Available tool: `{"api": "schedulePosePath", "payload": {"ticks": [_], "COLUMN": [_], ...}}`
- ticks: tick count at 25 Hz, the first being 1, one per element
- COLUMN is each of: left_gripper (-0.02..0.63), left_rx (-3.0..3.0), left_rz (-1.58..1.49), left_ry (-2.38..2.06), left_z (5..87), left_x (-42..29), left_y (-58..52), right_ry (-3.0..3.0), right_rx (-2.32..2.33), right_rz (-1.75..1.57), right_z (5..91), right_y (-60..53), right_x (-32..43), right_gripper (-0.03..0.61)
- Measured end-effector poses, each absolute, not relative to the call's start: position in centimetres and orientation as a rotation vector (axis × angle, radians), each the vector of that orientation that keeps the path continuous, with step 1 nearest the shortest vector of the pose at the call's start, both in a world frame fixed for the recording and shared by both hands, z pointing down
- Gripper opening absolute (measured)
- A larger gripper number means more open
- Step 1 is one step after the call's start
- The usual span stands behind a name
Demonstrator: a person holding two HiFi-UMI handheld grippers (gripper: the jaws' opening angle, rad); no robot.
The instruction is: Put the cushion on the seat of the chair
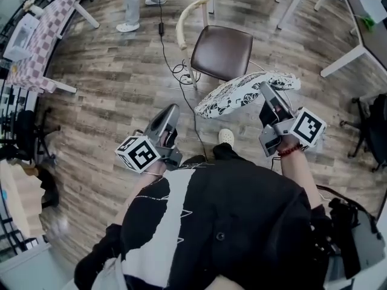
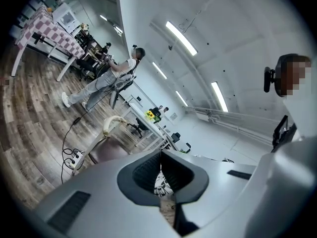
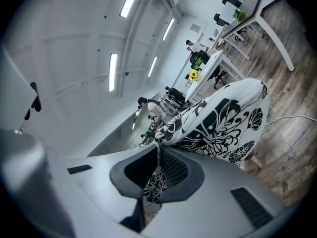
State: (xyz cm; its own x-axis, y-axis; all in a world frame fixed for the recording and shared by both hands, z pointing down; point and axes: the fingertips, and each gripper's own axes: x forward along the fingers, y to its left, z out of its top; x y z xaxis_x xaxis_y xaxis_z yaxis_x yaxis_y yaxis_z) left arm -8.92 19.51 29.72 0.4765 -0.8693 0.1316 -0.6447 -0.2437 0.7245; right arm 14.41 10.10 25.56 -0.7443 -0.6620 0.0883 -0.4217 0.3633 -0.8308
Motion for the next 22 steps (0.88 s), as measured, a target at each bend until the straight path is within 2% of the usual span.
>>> {"api": "schedulePosePath", "payload": {"ticks": [14,22], "left_gripper": [0.015,0.015], "left_rx": [1.947,1.936], "left_rz": [-0.404,-0.421], "left_ry": [-1.295,-1.326], "left_z": [29.6,30.8], "left_x": [-6.1,-5.2], "left_y": [7.0,6.1], "right_ry": [2.397,2.432], "right_rx": [-0.883,-0.870], "right_rz": [-1.352,-1.365], "right_z": [24.8,26.4], "right_y": [-3.3,-5.0], "right_x": [15.6,15.6], "right_gripper": [0.028,0.028]}}
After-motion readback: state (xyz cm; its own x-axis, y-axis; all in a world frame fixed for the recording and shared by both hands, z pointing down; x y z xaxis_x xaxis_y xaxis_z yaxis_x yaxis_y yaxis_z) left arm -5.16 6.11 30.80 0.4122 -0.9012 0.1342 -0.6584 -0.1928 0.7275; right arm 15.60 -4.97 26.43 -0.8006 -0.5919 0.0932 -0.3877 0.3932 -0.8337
